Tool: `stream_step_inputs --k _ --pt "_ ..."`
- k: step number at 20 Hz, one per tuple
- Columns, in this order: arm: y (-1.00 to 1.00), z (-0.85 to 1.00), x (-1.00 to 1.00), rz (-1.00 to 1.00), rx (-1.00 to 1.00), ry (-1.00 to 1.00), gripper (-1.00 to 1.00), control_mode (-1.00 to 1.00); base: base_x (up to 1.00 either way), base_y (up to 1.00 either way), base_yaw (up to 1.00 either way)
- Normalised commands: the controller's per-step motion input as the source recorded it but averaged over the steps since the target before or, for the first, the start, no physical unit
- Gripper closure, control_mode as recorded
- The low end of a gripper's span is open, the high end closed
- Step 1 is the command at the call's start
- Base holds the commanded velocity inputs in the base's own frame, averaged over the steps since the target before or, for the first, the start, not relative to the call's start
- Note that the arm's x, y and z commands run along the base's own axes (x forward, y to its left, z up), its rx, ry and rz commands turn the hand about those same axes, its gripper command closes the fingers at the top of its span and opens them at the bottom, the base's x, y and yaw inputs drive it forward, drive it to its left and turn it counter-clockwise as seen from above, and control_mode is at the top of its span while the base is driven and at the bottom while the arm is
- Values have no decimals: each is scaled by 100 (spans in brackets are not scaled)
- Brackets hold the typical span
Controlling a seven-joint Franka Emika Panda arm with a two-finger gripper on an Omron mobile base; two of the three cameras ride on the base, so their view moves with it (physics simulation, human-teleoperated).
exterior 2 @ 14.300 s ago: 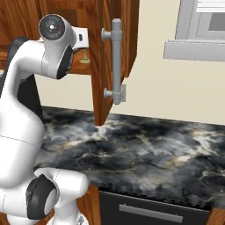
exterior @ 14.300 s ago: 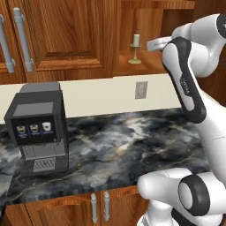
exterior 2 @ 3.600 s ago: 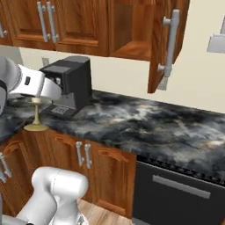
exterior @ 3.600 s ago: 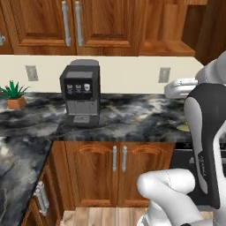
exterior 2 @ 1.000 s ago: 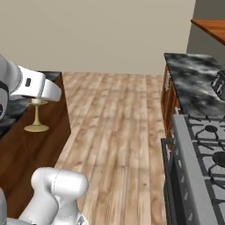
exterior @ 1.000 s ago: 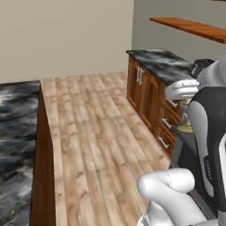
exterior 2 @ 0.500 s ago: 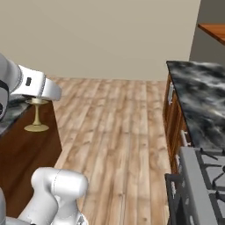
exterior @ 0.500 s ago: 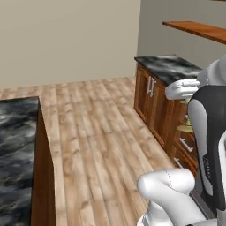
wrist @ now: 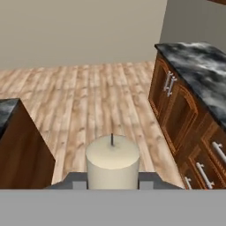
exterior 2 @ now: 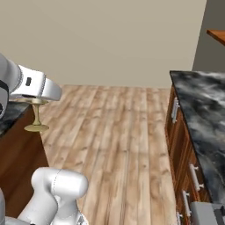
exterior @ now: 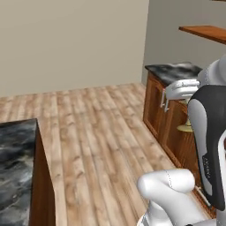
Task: Get the candle and the liquor from the cabinet and move them to the dining counter.
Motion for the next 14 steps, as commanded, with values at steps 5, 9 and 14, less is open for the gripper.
stream_step_inputs --k 5,9,14 --pt "0 0 0 0 0 0 100 100 100 1 0" --pt "0 0 0 0 0 0 100 100 100 0 0" --pt "0 0 0 0 0 0 100 100 100 5 0"
